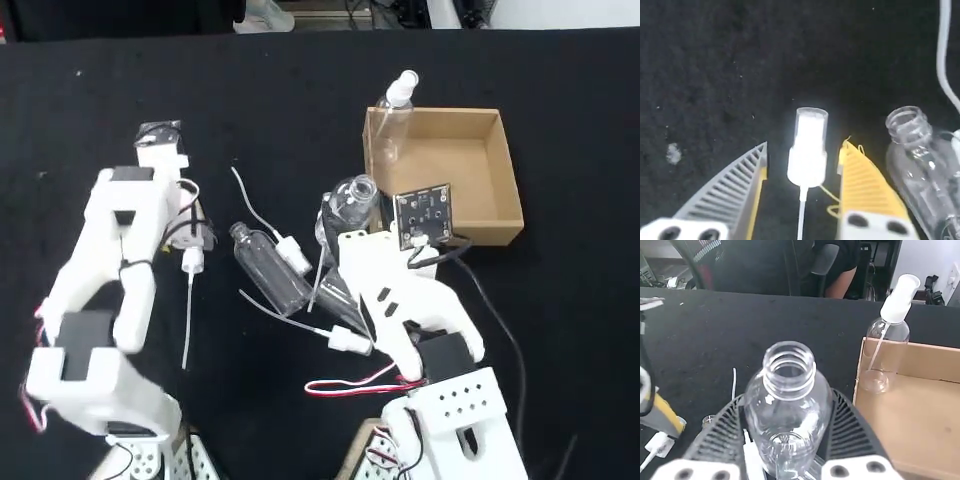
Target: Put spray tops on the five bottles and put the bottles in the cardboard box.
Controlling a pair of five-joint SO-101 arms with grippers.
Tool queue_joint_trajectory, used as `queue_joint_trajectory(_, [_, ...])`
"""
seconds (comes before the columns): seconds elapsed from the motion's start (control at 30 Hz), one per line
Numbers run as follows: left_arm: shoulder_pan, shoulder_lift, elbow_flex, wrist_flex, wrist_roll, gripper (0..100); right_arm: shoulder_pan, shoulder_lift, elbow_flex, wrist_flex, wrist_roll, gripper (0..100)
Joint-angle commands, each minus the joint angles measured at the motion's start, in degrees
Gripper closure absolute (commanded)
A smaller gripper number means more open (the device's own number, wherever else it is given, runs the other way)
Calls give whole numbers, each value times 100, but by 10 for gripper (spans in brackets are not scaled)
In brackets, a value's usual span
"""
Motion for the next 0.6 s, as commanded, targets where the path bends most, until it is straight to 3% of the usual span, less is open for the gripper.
queue_joint_trajectory(0.0, [-40, 800, -1332, 615, -149, 776, 88, -145, -22, -9, 0, 988])
queue_joint_trajectory(0.3, [-13, 2295, -3160, 1952, -360, 785, 88, -145, -22, -9, 0, 988])
queue_joint_trajectory(0.43, [136, 2514, -3354, 2189, -369, 980, 88, -145, -22, 0, 0, 988])
queue_joint_trajectory(0.5, [286, 2549, -3345, 2215, -360, 938, 88, -145, -22, 18, -26, 988])
queue_joint_trajectory(0.57, [391, 2497, -3257, 2224, -325, 955, 79, -145, -22, 26, -35, 988])
